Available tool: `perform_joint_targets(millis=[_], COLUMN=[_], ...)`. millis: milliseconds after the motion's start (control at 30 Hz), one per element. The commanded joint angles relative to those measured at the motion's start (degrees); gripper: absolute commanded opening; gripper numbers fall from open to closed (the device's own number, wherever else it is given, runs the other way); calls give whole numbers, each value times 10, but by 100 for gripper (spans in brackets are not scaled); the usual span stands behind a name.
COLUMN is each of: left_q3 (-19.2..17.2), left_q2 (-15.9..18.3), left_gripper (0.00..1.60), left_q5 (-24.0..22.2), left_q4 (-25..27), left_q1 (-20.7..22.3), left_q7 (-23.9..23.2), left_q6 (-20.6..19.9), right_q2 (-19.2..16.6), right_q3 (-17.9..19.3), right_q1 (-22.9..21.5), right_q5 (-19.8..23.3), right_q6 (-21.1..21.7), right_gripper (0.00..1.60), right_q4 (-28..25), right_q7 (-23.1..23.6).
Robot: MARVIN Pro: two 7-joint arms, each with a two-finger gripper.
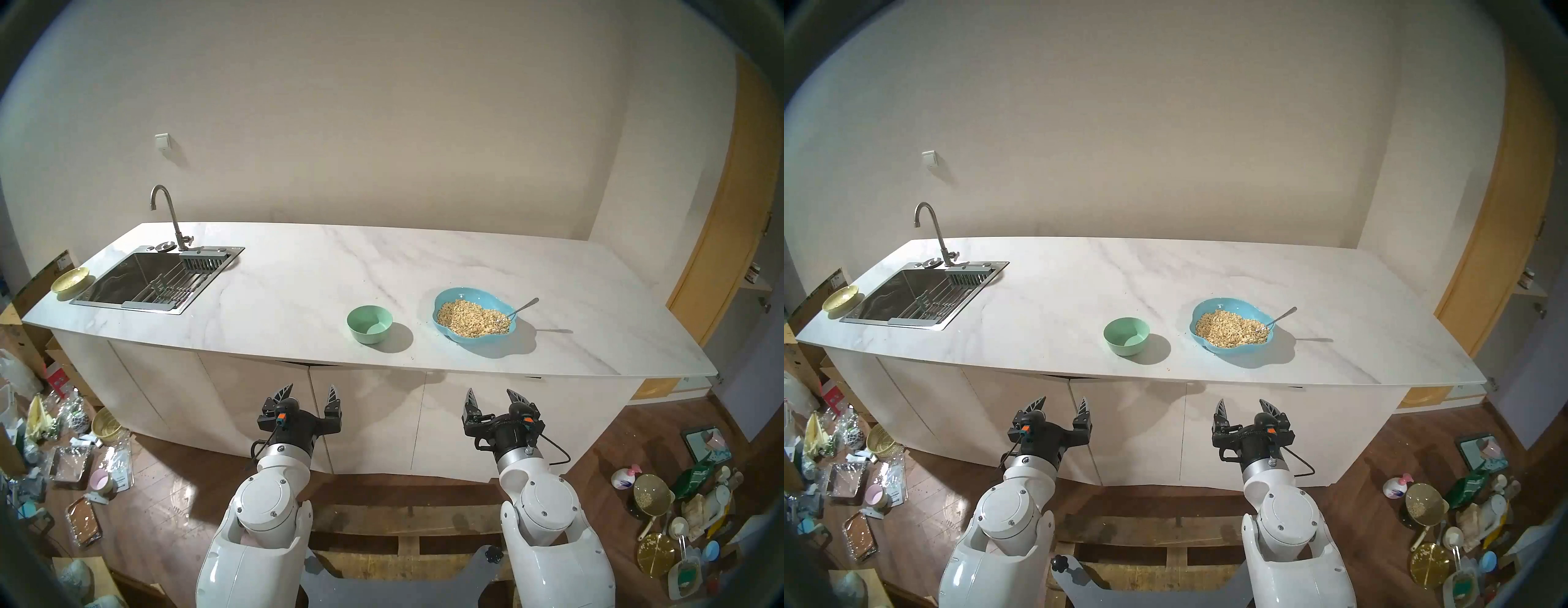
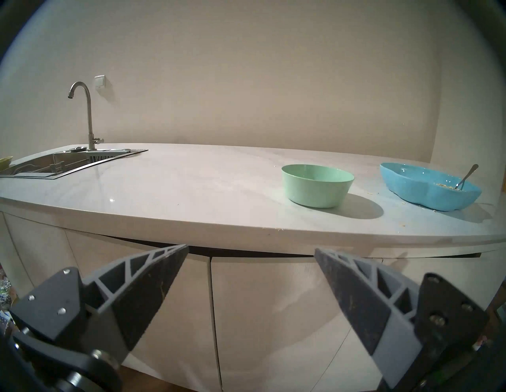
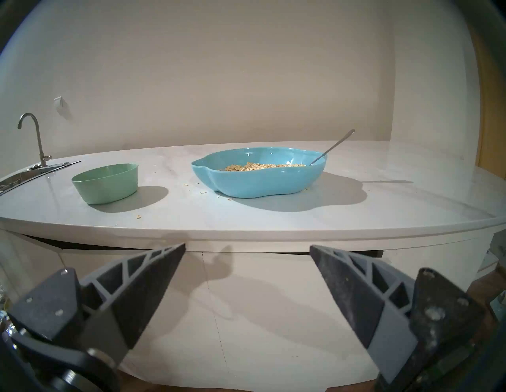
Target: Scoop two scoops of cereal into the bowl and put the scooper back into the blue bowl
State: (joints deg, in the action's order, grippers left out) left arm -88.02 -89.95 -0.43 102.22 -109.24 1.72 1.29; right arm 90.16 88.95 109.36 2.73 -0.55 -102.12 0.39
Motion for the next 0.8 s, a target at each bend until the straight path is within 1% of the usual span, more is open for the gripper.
perform_joint_targets(millis=[0,100,133,233,267,333,400,567,633,700,733,767], left_q3=[1,1,1,1,1,1,1,1,1,1,1,1], left_q2=[0,0,0,0,0,0,0,1,1,1,1,1], left_gripper=[160,160,160,160,160,160,160,160,160,160,160,160], left_q5=[-1,-1,-1,-1,-1,-1,-1,-1,-1,-1,-1,-1], left_q4=[13,13,13,13,13,13,13,14,14,14,14,14], left_q1=[1,1,1,1,1,1,1,1,1,1,1,1], left_q7=[-2,-1,-1,-1,-1,-1,-1,-1,-1,-1,-1,-1], left_q6=[3,3,3,3,3,3,3,2,2,2,2,2], right_q2=[3,2,6,8,14,15,11,12,17,19,19,20], right_q3=[8,12,17,29,36,46,52,56,60,62,61,62], right_q1=[-15,-28,-35,-56,-66,-85,-110,-143,-154,-163,-170,-175], right_q5=[17,21,32,44,52,65,63,63,90,88,108,113], right_q6=[-2,2,0,6,8,12,10,12,16,15,13,12], right_gripper=[160,160,160,160,160,160,160,160,160,160,160,160], right_q4=[-17,-14,-10,-3,0,7,19,33,38,43,47,52], right_q7=[6,7,9,8,3,5,3,0,-5,-11,-26,-30])
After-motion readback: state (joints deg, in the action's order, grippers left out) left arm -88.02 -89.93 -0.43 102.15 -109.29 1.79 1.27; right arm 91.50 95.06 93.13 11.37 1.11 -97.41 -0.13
